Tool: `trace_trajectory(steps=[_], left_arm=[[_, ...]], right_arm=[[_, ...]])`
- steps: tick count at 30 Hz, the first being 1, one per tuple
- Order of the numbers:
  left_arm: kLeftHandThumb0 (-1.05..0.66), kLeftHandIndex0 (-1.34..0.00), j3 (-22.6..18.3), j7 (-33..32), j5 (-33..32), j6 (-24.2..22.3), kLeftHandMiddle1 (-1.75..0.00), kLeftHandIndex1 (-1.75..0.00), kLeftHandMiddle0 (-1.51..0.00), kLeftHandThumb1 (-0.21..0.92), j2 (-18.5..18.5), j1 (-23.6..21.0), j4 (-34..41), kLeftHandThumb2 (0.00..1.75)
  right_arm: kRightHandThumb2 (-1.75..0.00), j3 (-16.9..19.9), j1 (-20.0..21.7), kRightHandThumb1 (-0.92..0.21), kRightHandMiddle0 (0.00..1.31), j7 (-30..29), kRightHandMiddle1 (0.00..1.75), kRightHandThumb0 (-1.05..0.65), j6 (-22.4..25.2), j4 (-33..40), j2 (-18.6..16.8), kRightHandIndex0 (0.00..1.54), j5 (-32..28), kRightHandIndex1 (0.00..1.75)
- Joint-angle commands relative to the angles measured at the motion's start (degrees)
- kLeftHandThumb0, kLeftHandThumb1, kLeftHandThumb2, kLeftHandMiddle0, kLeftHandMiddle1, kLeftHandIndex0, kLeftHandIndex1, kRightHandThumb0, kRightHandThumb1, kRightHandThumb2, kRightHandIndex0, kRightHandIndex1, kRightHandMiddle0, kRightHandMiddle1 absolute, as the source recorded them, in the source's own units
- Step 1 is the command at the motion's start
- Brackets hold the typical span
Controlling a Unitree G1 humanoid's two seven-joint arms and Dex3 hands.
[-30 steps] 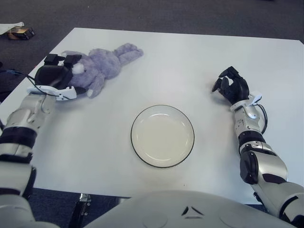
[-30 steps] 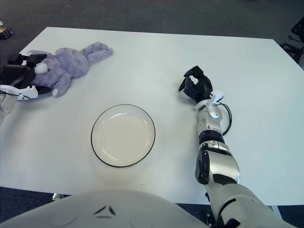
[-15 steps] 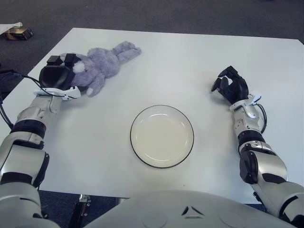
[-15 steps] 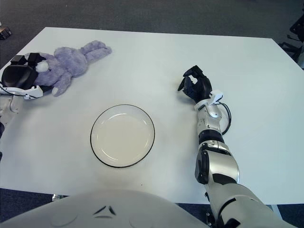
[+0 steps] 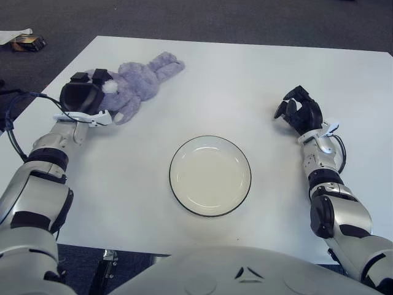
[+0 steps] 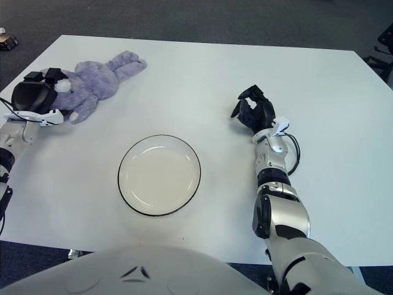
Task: Put the doll into the plate.
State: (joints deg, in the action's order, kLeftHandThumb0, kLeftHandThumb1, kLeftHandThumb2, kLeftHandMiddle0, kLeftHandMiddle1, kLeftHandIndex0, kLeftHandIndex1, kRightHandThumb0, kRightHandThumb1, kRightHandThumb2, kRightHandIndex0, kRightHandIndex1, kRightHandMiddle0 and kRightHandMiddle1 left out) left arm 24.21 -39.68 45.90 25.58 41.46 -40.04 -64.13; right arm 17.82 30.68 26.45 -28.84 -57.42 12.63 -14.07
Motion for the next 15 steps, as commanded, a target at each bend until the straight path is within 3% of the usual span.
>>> trace_trajectory(steps=[1, 15], left_arm=[[0.00, -0.68, 2.06, -1.29, 1.72, 0.28, -1.67, -1.75, -0.87, -0.04, -1.73, 0.29, 0.01, 1.70], [0.00, -0.67, 5.91, -13.03, 4.50, -1.29, -1.56, -1.75, -0.94, -0.05, -7.93, -4.11, -0.39, 1.67]], right_arm=[[-0.93, -0.28, -5.23, -0.62, 0.38, -0.07, 1.75, -0.40, 3.10, -3.18, -2.79, 0.79, -0.46, 1.60], [-0.94, -0.77, -5.64, -0.61, 0.38, -0.88, 1.75, -0.40, 3.33, -2.41, -2.69, 0.78, 0.04, 1.60]])
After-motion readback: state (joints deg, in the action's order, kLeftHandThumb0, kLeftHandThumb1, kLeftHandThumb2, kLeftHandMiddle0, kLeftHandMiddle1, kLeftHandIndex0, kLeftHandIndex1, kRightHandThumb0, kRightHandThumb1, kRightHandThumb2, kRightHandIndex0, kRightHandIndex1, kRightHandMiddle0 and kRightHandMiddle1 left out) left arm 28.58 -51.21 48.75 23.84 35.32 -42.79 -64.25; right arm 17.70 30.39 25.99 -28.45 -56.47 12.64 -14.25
